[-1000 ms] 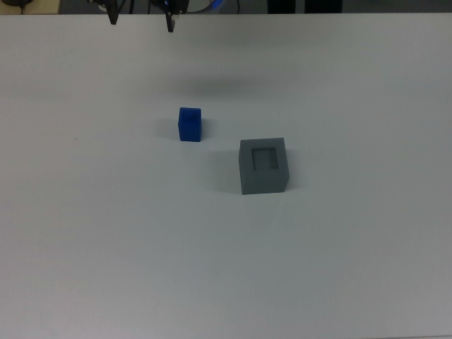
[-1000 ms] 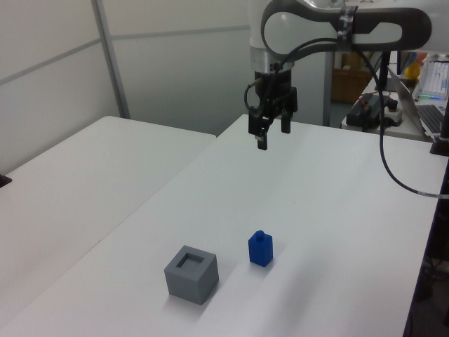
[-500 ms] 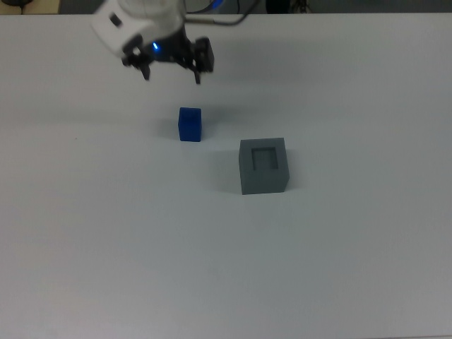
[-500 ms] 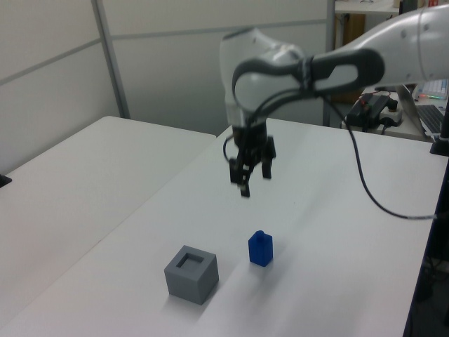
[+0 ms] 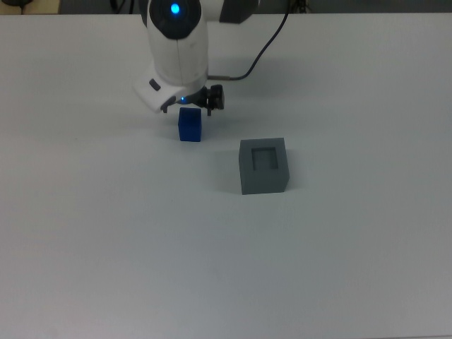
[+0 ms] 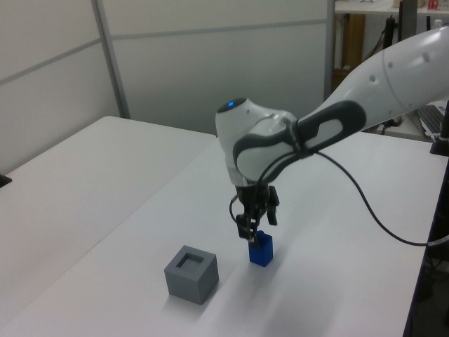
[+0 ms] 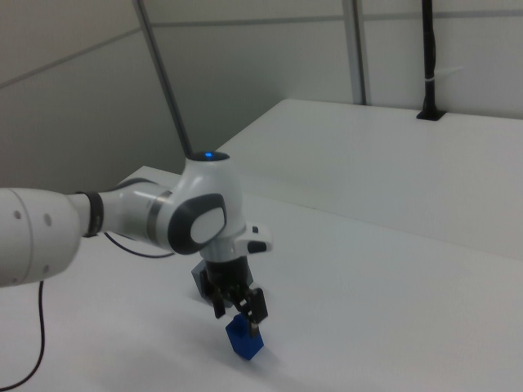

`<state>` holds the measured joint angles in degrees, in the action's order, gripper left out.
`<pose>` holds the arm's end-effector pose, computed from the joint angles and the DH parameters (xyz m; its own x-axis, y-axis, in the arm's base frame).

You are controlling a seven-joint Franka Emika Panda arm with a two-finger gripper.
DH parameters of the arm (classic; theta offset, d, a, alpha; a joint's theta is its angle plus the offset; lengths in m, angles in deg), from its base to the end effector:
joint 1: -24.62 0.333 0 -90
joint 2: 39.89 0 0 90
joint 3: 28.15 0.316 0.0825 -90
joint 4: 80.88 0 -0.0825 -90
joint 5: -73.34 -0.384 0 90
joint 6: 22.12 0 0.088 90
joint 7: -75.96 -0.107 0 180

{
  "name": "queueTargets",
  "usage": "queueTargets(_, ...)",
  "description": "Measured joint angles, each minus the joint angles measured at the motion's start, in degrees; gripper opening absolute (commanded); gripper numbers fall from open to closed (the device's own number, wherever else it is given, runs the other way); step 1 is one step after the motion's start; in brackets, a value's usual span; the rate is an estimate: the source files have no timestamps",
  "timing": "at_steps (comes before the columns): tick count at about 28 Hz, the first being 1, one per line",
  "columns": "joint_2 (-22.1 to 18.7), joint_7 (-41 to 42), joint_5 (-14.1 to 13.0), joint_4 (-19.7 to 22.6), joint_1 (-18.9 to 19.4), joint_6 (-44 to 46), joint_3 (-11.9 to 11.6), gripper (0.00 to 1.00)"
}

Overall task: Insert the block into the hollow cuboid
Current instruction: 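Close the gripper on the blue block and lift it, then carry the blue block over the grey hollow cube's opening and lower it in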

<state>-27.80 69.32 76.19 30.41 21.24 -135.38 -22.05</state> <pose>0.5803 0.0224 0.3622 0.9841 -0.0479 -0.1711 -0.0417 -0.9984 0.0394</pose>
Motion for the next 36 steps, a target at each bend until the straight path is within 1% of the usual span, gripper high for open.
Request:
queueTargets(1,0.62,-0.35,0.34,0.01,0.00,-0.51,0.00,0.98)
queueTargets(3,1.88,-1.30,0.94,0.00,0.00,-1.90,0.00,0.90)
queueTargets(4,2.46,-1.80,1.13,0.00,0.00,-2.51,0.00,0.84)
queueTargets(6,3.56,-2.56,1.30,-0.02,0.02,-3.36,0.00,0.76)
queueTargets(8,4.04,-2.80,1.32,-0.08,0.19,-3.45,0.00,0.70)
queueTargets(13,3.91,-3.23,1.33,-0.31,0.99,-3.40,0.01,0.69)
queueTargets(15,3.69,-3.30,1.33,-0.47,1.15,-3.01,0.01,0.63)
queueTargets(19,3.26,-3.32,1.33,-1.50,1.33,-1.07,0.01,0.62)
queueTargets(20,3.14,-3.33,1.33,-1.72,1.34,-0.78,0.01,0.60)
queueTargets(21,3.01,-3.32,1.33,-1.92,1.34,-0.51,0.01,0.49)
queueTargets(22,2.78,-3.32,1.33,-2.17,1.34,-0.03,0.01,0.42)
queueTargets(23,2.60,-3.32,1.33,-2.34,1.34,0.28,0.01,0.38)
queueTargets(24,2.39,-3.32,1.33,-2.53,1.34,0.58,0.01,0.37)
queueTargets(30,1.37,-3.28,1.33,-4.42,1.34,3.09,0.01,0.37)
queueTargets(36,1.04,-2.23,1.33,-8.91,1.34,8.08,0.01,0.37)
